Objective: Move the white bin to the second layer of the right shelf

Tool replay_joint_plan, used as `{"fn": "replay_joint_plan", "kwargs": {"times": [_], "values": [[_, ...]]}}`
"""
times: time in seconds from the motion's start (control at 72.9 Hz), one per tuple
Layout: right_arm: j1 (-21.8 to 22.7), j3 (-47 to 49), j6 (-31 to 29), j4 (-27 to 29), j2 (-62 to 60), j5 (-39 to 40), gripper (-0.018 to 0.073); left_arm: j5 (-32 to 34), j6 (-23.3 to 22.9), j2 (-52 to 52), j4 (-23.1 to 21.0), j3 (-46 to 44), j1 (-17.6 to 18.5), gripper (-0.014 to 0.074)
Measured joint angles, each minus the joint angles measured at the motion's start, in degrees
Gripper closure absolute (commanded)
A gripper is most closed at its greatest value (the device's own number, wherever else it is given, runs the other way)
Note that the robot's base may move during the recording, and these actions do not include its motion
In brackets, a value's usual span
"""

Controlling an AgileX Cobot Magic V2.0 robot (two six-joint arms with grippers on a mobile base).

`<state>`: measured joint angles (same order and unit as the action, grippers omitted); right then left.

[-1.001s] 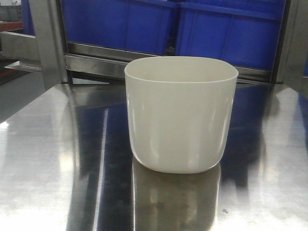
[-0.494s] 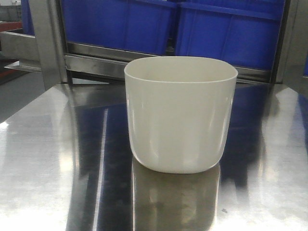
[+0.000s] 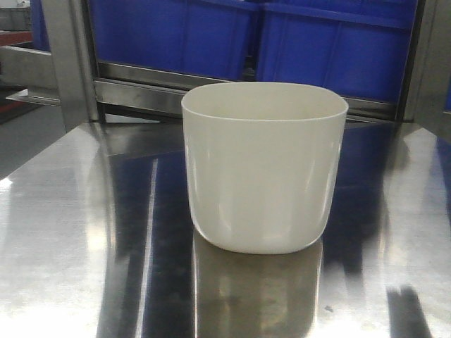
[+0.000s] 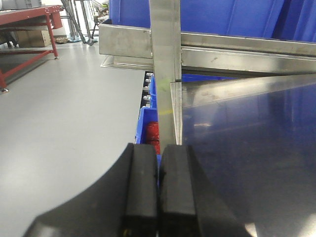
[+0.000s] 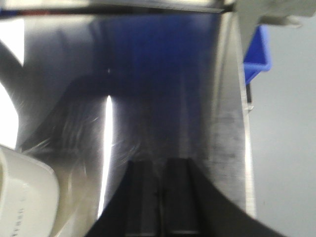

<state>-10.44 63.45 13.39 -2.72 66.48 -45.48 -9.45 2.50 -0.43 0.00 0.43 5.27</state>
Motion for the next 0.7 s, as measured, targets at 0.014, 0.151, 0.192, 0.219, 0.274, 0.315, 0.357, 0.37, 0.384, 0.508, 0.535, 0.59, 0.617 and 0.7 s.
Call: {"fn": "replay_joint_plan", "kwargs": {"times": [0.014, 0.151, 0.192, 0.219, 0.274, 0.315, 0.357, 0.37, 0.384, 0.508, 0.535, 0.59, 0.617, 0.7], "values": [[-0.21, 0.35, 0.0, 0.0, 0.71, -0.27, 0.0164, 0.0, 0.0, 0.0, 0.0, 0.0, 0.0, 0.0512], [-4.98, 6.16, -0.41, 0.0, 6.34, -4.86, 0.0062, 0.0, 0.0, 0.0, 0.0, 0.0, 0.0, 0.0512], [-6.4, 7.34, -0.41, 0.0, 7.67, -5.92, 0.0062, 0.0, 0.0, 0.0, 0.0, 0.0, 0.0, 0.0512], [-7.88, 8.47, -0.45, 0.1, 8.45, -6.94, 0.0062, 0.0, 0.0, 0.0, 0.0, 0.0, 0.0, 0.0512], [-10.15, 10.23, -0.55, 0.1, 9.92, -8.41, 0.0062, 0.0, 0.0, 0.0, 0.0, 0.0, 0.0, 0.0512], [-11.66, 11.4, -0.7, 0.21, 10.98, -9.47, 0.0062, 0.0, 0.0, 0.0, 0.0, 0.0, 0.0, 0.0512], [-13.12, 12.44, -0.69, 0.34, 12.17, -10.5, 0.0062, 0.0, 0.0, 0.0, 0.0, 0.0, 0.0, 0.0512], [-13.48, 12.92, -0.69, 0.45, 12.51, -11.03, 0.0062, 0.0, 0.0, 0.0, 0.0, 0.0, 0.0, 0.0512], [-13.8, 13.21, -0.69, 0.45, 12.85, -11.35, 0.0062, 0.0, 0.0, 0.0, 0.0, 0.0, 0.0, 0.0512], [-15.64, 14.73, -0.69, 0.57, 15.56, -13.23, 0.0062, 0.0, 0.0, 0.0, 0.0, 0.0, 0.0, 0.0512], [-15.93, 14.87, -0.69, 0.58, 16.16, -13.34, 0.0062, 0.0, 0.0, 0.0, 0.0, 0.0, 0.0, 0.0512], [-16.24, 14.87, -0.69, 0.96, 17.25, -13.44, 0.0062, 0.0, 0.0, 0.0, 0.0, 0.0, 0.0, 0.0512], [-16.64, 14.87, -0.69, 1.27, 17.78, -13.53, 0.0062, 0.0, 0.0, 0.0, 0.0, 0.0, 0.0, 0.0512], [-17.14, 14.87, -0.73, 2.72, 19.01, -13.66, 0.0062, 0.0, 0.0, 0.0, 0.0, 0.0, 0.0, 0.0512]]}}
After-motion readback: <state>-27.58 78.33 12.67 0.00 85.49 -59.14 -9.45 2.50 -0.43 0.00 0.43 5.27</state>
